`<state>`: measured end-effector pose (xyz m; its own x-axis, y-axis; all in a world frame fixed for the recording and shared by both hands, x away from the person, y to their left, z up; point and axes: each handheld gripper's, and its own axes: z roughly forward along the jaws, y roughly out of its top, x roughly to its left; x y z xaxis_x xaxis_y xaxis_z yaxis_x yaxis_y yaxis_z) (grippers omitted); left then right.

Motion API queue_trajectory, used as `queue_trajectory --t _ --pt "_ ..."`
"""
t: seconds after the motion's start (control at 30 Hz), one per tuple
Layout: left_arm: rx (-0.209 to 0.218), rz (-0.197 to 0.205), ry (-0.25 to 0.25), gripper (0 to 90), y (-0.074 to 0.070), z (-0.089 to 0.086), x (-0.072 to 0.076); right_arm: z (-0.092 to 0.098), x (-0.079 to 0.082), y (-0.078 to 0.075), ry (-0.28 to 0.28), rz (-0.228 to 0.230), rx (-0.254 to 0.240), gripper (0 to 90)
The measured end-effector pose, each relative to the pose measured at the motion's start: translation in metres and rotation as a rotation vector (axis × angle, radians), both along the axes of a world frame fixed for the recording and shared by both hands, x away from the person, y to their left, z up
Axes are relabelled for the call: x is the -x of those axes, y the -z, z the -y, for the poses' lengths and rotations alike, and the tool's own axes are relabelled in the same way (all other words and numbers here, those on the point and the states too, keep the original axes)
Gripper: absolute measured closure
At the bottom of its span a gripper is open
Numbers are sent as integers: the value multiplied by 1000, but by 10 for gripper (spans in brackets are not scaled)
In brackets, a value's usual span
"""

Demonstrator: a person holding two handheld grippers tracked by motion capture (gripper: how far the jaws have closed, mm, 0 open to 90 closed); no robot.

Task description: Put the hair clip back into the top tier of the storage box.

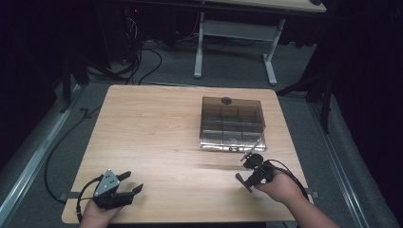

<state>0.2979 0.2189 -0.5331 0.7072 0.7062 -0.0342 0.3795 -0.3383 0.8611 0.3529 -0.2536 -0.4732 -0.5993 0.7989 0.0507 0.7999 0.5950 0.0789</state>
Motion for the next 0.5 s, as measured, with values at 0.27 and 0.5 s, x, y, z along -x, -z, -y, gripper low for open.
queue_trajectory --t 0.27,0.5 --pt "3 4 1 319 0 0 0 -12 -7 7 -12 -17 24 681" --pt "2 5 3 319 0 0 0 -18 -14 11 -27 -9 39 692"
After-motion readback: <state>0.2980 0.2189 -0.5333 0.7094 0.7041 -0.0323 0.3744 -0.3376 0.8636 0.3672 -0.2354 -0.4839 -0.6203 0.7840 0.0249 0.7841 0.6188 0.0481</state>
